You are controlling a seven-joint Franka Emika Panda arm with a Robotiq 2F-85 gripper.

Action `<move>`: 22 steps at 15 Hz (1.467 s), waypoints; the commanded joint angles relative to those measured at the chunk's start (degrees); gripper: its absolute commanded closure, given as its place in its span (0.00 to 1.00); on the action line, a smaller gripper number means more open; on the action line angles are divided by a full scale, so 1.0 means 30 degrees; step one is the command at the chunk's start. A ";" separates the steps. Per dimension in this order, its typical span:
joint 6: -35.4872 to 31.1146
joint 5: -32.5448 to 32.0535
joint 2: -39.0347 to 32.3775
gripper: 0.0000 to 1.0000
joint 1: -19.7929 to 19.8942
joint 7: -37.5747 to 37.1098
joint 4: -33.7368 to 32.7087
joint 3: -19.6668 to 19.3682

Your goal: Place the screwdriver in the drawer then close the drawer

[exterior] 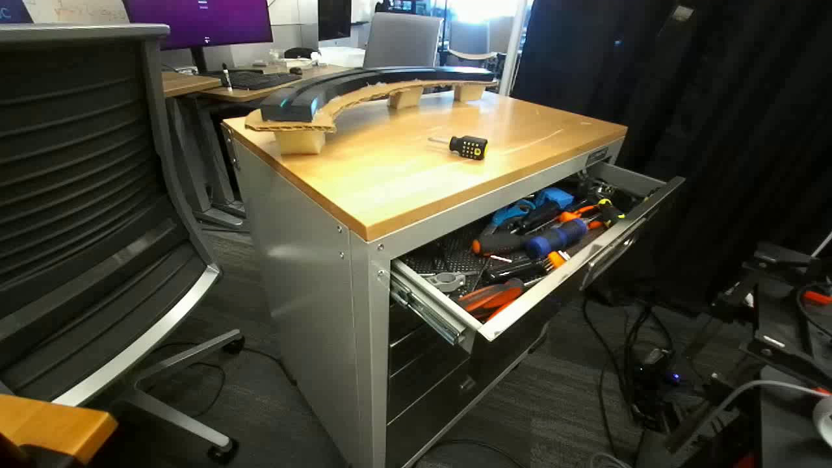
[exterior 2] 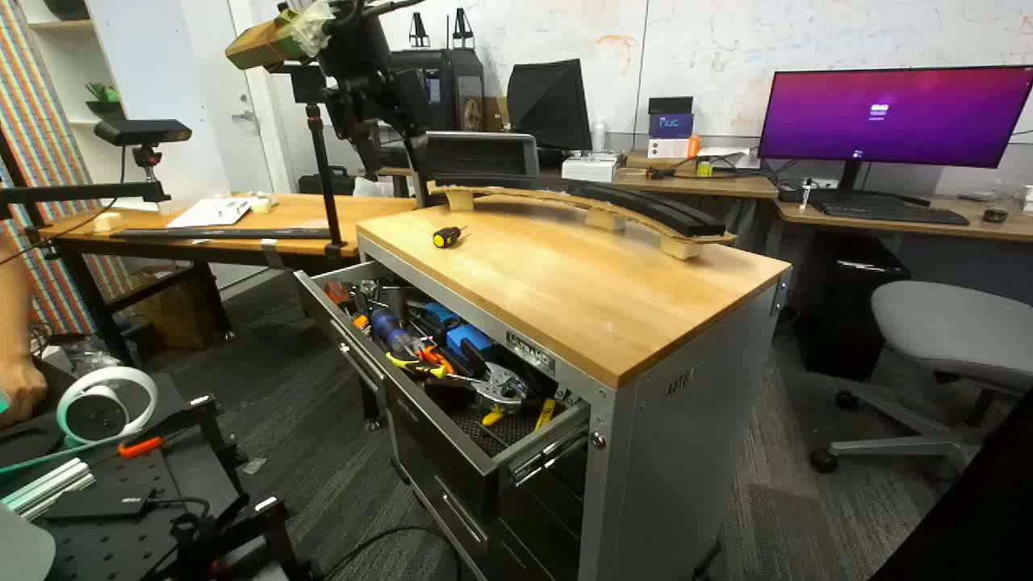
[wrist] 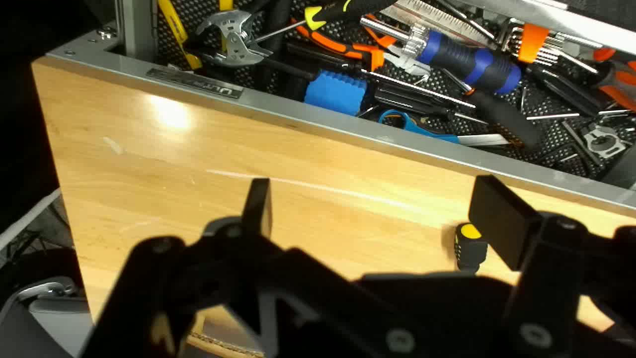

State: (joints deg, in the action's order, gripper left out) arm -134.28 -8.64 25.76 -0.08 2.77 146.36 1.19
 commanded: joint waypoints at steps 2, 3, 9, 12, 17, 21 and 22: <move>0.0055 0.0017 0.0021 0.00 0.0000 0.0009 -0.0208 0.0006; 0.0055 0.0017 0.0045 0.00 0.0001 0.0009 -0.0249 0.0007; 0.0056 0.0017 0.0046 0.00 0.0001 0.0009 -0.0266 0.0007; -0.0111 -0.0192 -0.1422 0.00 -0.0451 -0.1411 -0.0922 0.1351; -0.0282 0.0033 -0.5373 0.00 -0.1894 -0.3734 -0.3253 0.3591; -0.1623 -0.2887 -0.8500 0.00 -0.2074 -0.6777 -0.5649 0.4416; -0.1695 -0.3886 -0.9174 0.00 -0.2142 -0.7513 -0.6330 0.4300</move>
State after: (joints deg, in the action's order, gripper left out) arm -137.95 -13.49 5.11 -6.35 -13.97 134.48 14.30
